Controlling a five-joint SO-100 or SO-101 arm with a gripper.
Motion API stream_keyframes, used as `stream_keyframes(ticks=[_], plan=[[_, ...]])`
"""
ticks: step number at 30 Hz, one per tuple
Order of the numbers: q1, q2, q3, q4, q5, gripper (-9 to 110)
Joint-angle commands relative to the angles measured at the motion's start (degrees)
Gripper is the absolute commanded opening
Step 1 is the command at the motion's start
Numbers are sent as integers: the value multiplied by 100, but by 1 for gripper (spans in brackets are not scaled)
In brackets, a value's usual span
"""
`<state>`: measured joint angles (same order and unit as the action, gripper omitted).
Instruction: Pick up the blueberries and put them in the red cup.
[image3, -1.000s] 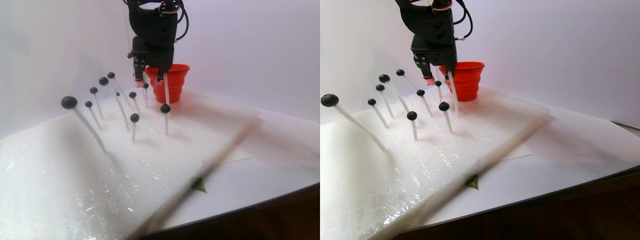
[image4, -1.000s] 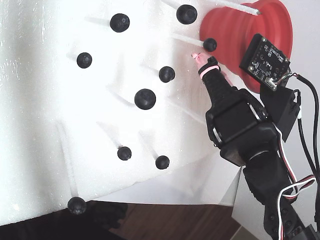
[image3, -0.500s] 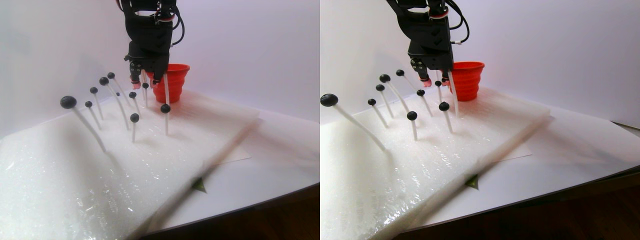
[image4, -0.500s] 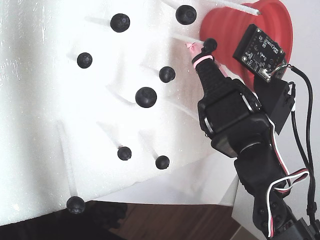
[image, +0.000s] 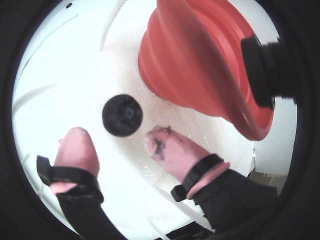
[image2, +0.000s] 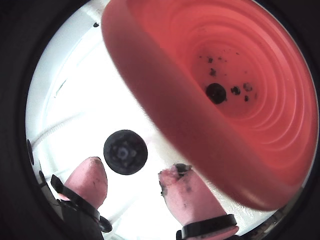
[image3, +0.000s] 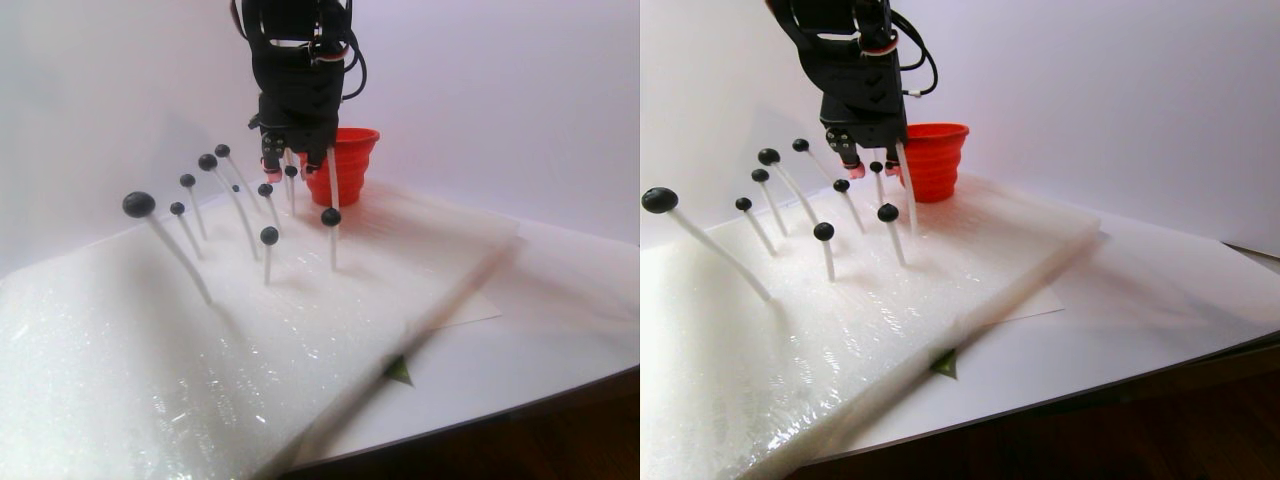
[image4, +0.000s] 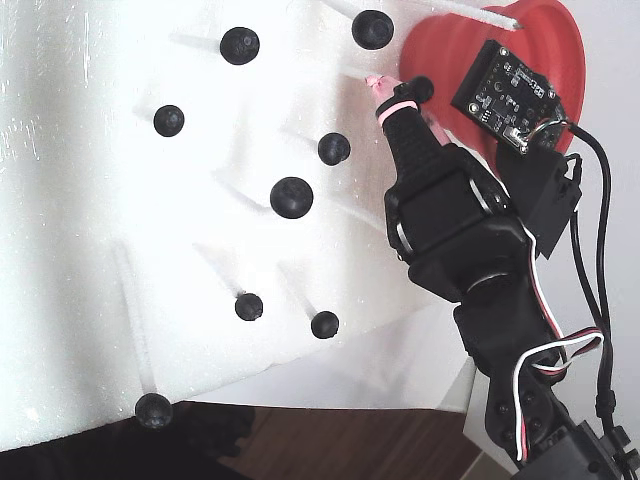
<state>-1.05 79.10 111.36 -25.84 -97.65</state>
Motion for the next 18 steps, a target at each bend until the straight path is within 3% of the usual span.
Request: stream_keyframes(ticks=[1, 18], plan=[[-35, 132, -422, -229, 97, 21], [-167, -246, -773, -457, 387, 20]])
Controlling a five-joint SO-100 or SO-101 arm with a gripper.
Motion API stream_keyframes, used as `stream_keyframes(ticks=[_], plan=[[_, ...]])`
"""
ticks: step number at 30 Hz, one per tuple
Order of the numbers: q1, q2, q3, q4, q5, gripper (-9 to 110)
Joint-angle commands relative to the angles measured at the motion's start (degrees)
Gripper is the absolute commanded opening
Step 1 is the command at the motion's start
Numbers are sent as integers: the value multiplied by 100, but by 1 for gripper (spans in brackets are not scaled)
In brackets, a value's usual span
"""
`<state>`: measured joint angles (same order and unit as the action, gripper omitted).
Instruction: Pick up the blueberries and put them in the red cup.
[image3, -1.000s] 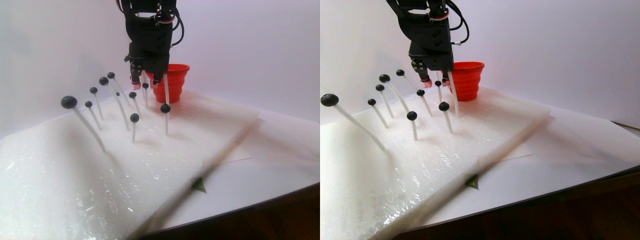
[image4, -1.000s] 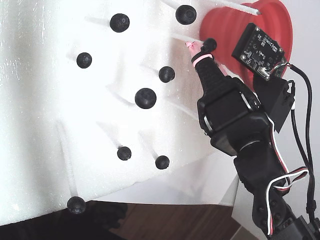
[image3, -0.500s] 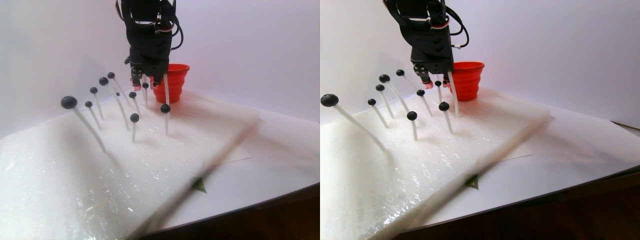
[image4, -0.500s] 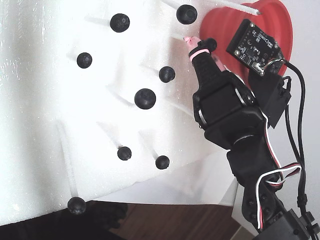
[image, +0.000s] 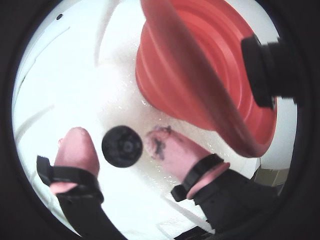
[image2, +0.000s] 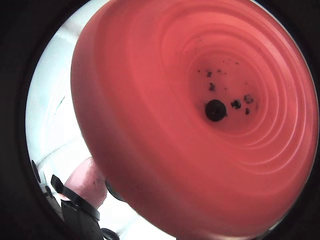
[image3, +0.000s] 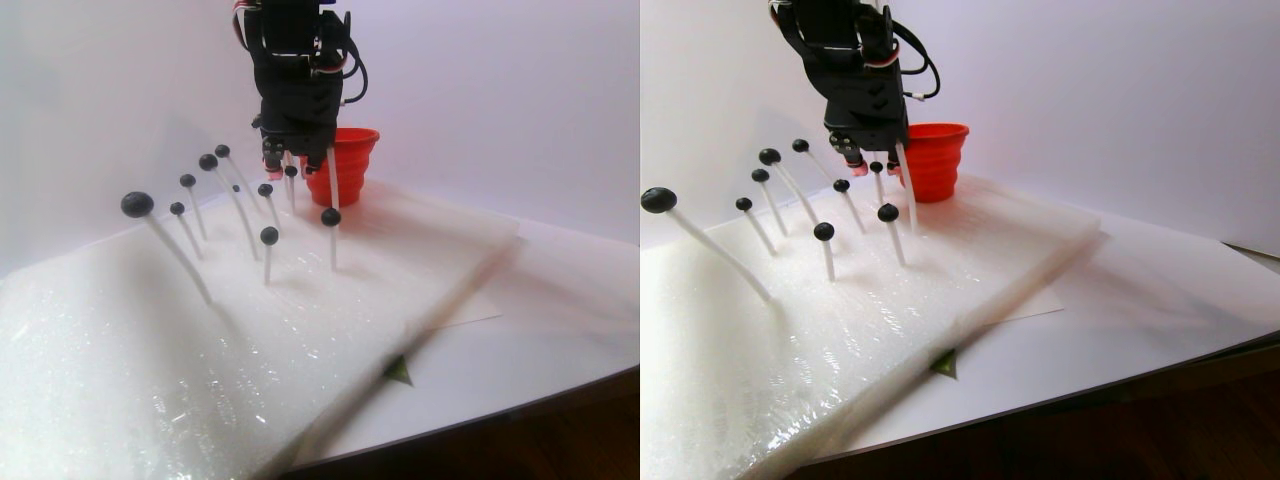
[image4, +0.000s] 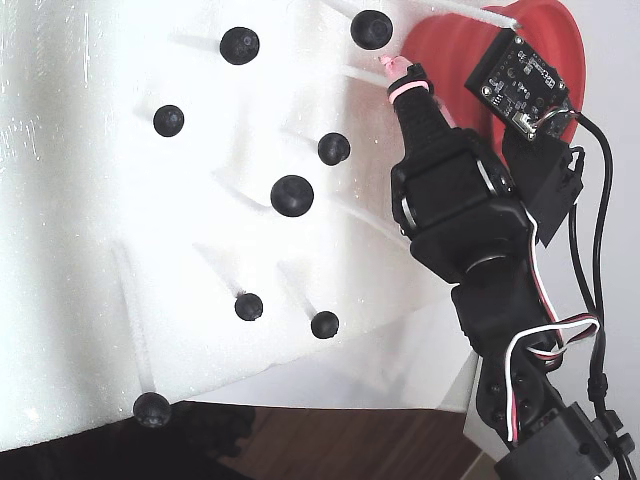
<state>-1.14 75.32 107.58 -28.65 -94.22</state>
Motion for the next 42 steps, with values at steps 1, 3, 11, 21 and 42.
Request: stream_keyframes(ticks=[1, 3, 11, 21, 42], plan=[[-158, 97, -413, -220, 62, 20], [-158, 62, -439, -237, 97, 20], [-141, 53, -545, -246, 158, 19], [-132, 88, -510, -202, 97, 15], [-185, 439, -352, 123, 35, 11]])
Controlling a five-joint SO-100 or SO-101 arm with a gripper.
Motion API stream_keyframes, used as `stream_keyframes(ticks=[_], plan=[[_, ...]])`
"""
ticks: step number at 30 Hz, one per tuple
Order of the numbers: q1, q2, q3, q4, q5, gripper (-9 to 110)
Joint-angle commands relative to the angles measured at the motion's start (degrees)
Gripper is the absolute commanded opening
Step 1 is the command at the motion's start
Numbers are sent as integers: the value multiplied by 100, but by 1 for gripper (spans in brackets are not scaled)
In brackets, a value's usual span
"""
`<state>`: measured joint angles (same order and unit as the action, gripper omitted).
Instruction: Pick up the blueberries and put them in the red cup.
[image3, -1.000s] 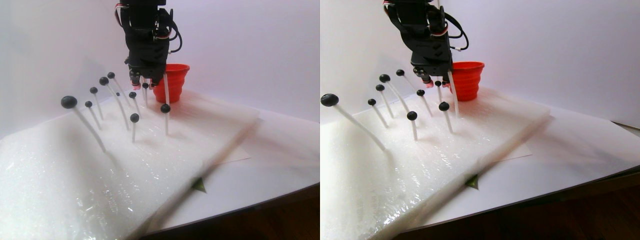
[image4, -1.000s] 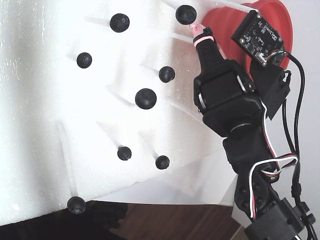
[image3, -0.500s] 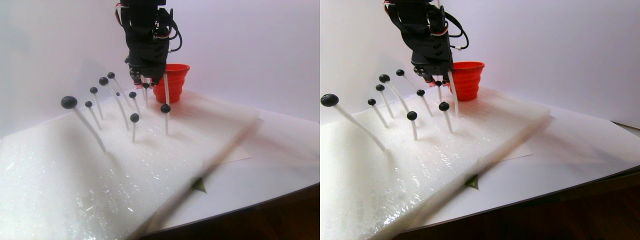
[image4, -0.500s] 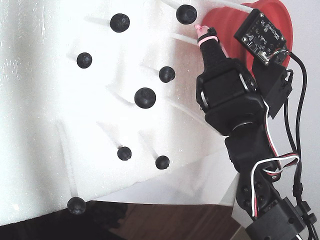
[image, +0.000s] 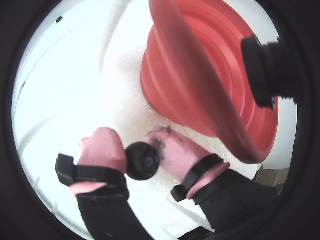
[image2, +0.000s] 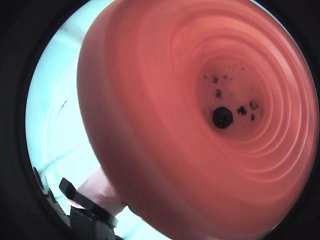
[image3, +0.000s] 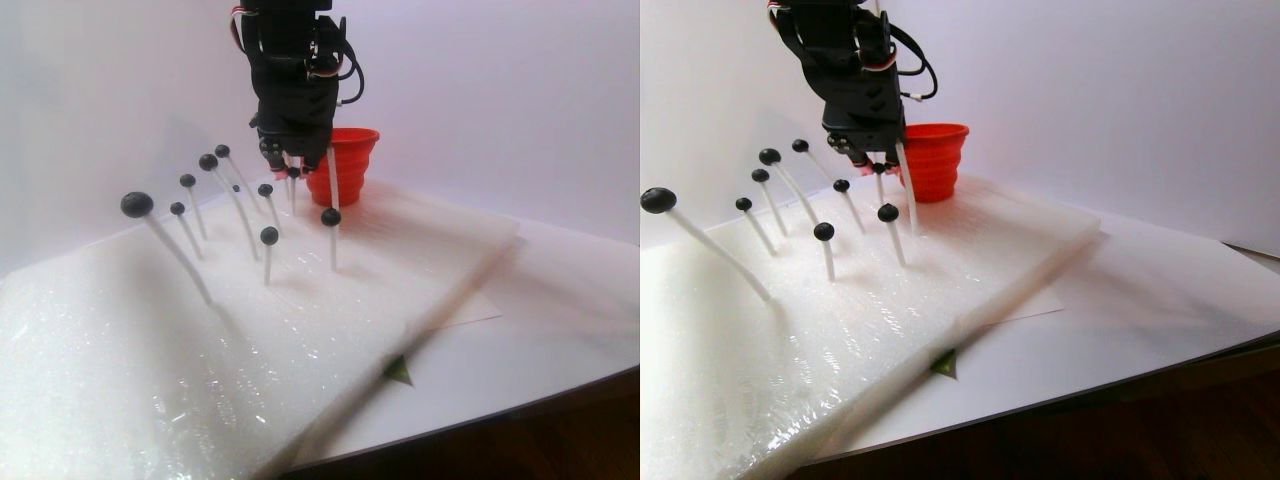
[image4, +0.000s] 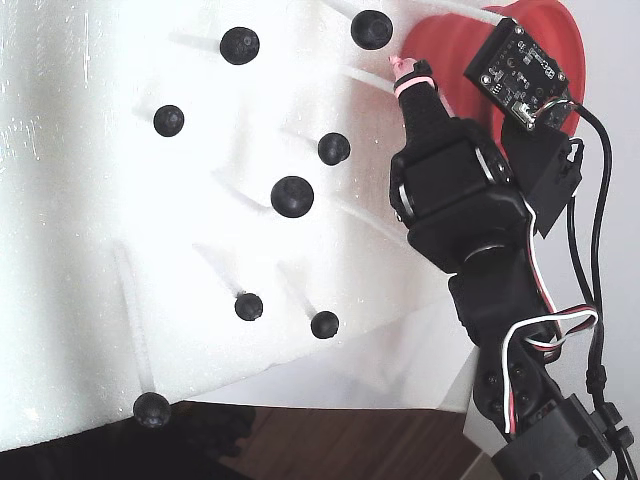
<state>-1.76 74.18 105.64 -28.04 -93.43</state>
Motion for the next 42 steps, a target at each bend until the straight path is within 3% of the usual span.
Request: stream_keyframes(ticks=[1, 42], plan=[[-114, 589, -149, 97, -44, 10], [-211, 2426, 879, 1169, -9, 10]])
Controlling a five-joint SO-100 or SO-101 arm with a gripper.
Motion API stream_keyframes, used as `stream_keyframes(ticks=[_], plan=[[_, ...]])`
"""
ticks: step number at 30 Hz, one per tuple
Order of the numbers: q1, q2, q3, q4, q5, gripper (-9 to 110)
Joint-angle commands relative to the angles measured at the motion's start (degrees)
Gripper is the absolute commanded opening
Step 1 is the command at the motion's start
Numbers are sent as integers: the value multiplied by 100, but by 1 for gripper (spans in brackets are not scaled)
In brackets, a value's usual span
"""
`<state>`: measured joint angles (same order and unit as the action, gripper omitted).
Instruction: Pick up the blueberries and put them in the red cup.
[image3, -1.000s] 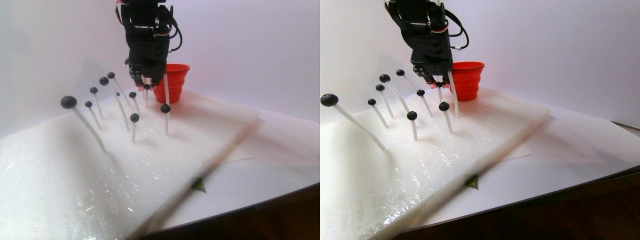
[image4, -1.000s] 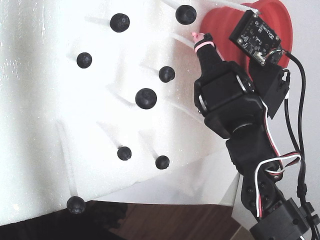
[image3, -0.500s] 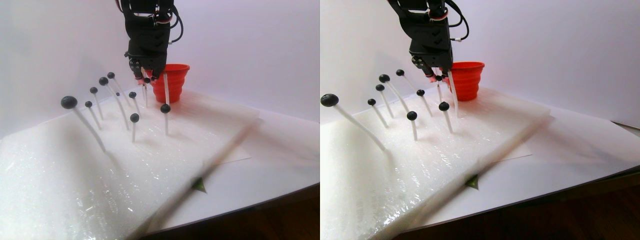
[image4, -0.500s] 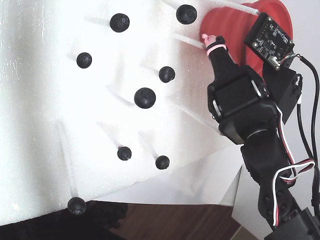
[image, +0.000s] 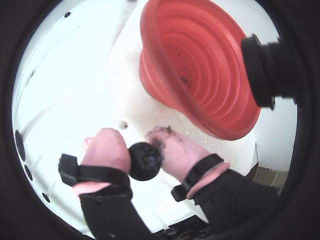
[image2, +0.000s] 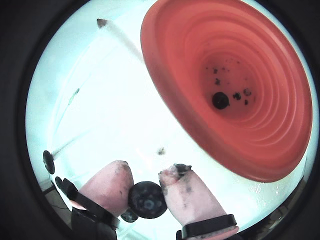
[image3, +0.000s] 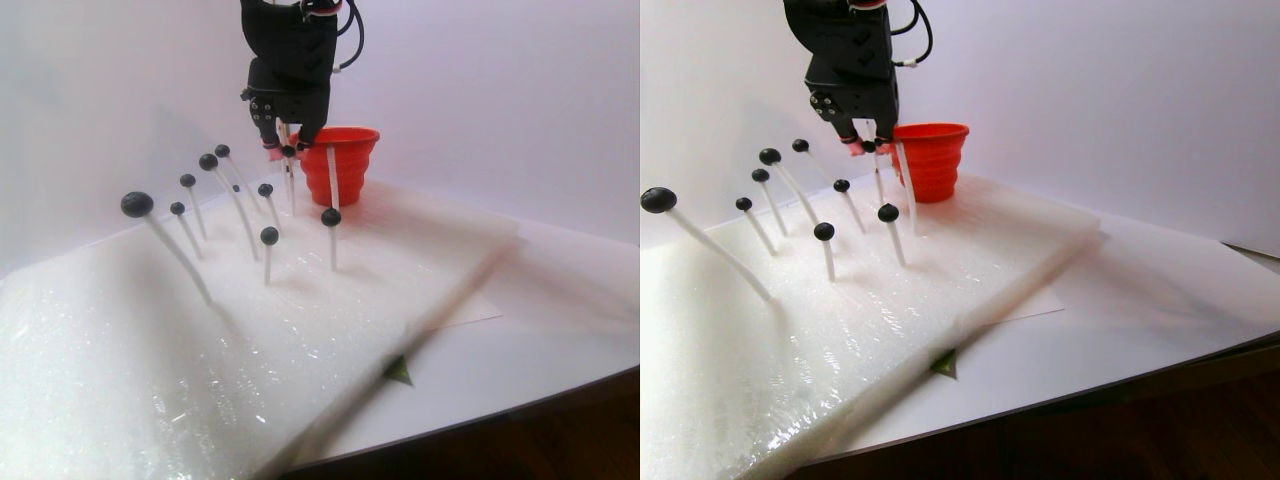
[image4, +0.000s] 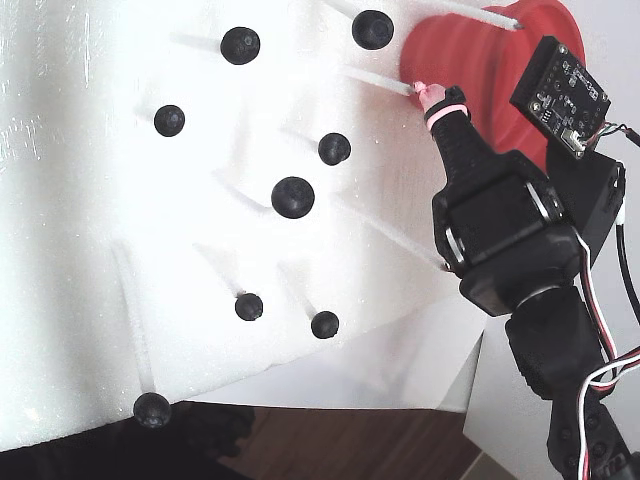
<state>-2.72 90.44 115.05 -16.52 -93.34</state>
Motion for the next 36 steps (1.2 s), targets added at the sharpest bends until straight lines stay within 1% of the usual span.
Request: stream_keyframes(ticks=[1, 19, 36], plan=[[-114, 844, -44, 70, -18, 10], [18, 1661, 9, 712, -149, 10], [501, 1318, -510, 729, -431, 10]])
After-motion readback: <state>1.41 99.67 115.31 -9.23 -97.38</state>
